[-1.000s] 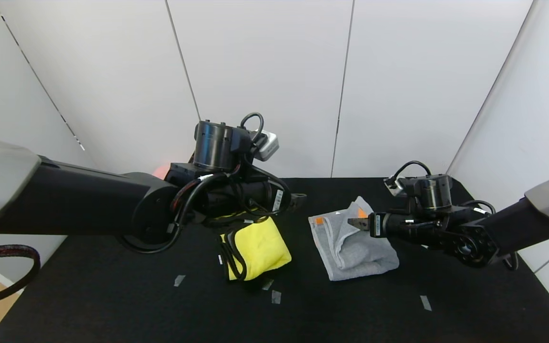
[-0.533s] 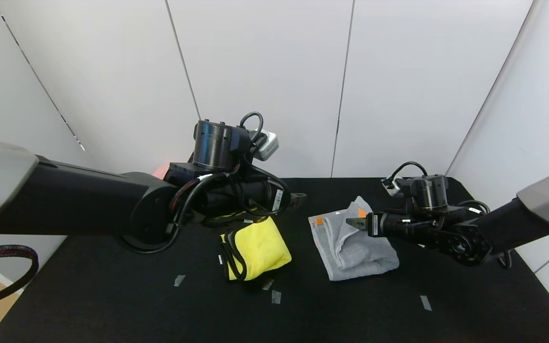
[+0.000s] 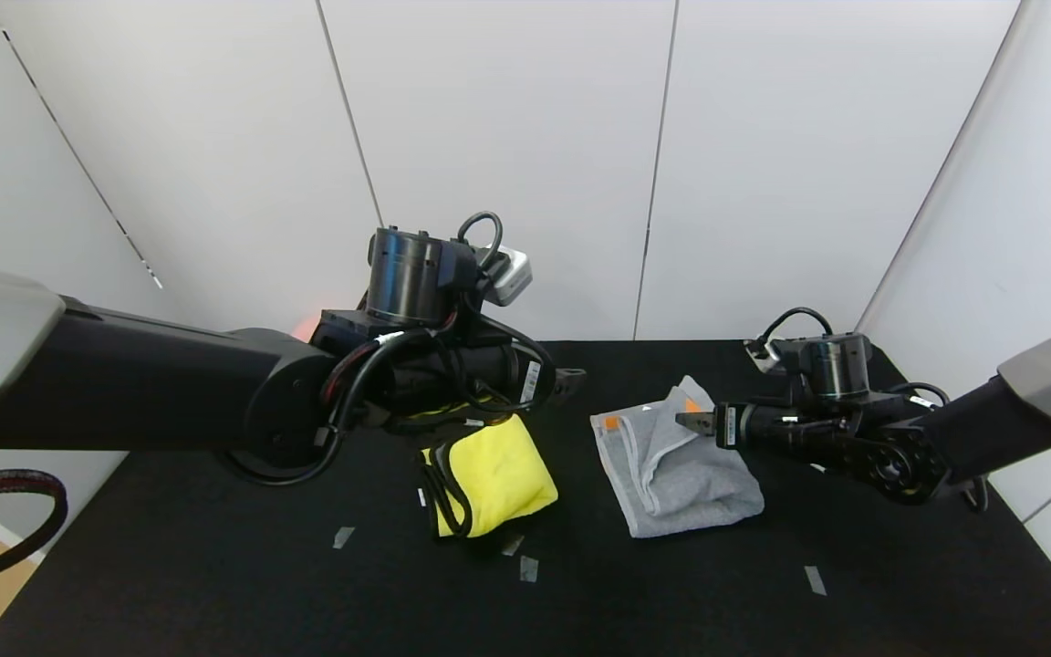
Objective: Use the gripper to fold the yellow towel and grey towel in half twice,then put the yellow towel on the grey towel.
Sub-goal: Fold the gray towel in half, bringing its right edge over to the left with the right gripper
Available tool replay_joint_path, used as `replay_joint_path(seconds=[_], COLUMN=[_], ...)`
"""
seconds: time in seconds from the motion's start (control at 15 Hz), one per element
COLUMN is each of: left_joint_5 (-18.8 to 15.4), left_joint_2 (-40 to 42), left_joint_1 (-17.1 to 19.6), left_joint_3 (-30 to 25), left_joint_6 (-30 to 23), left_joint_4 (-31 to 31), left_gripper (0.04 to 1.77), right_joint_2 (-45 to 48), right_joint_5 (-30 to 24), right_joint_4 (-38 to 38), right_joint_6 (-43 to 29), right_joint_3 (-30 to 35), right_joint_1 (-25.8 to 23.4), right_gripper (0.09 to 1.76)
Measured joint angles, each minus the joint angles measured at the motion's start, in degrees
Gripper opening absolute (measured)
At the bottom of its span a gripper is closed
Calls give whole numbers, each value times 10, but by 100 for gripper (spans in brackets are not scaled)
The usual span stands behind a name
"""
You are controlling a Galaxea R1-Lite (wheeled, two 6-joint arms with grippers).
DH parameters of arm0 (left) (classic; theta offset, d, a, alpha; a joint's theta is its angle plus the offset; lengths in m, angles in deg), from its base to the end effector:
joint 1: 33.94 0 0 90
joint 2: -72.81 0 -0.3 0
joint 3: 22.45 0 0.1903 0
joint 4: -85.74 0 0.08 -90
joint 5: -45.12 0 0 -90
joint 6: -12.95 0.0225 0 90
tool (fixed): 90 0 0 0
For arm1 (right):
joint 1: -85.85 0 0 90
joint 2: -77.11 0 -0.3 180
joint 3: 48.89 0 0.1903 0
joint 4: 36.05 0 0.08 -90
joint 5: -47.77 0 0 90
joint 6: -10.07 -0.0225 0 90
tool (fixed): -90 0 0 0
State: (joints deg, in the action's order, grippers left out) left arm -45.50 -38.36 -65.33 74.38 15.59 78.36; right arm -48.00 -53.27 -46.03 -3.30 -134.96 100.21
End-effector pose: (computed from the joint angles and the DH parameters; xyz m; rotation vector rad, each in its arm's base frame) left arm 0.3310 -0.2023 0.1947 0.1462 0.3576 -0.5606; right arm 0.3957 0.1058 0.0760 0.2097 0.5592 0.3720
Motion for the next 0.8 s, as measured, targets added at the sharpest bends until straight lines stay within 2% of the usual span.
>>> replay_joint_path(seconds=[0.27, 0.8], left_joint_5=[0, 0], left_joint_2=[0, 4], left_joint_1=[0, 1], left_joint_3=[0, 0], left_joint_6=[0, 0], left_joint_4=[0, 0], left_gripper=[172, 172], right_joint_2=[-17, -33], right_joint_5=[-6, -23], right_joint_4=[-25, -18], right_joint_6=[0, -1], right_joint_3=[-13, -36], right_joint_1=[11, 56], right_gripper=[171, 171])
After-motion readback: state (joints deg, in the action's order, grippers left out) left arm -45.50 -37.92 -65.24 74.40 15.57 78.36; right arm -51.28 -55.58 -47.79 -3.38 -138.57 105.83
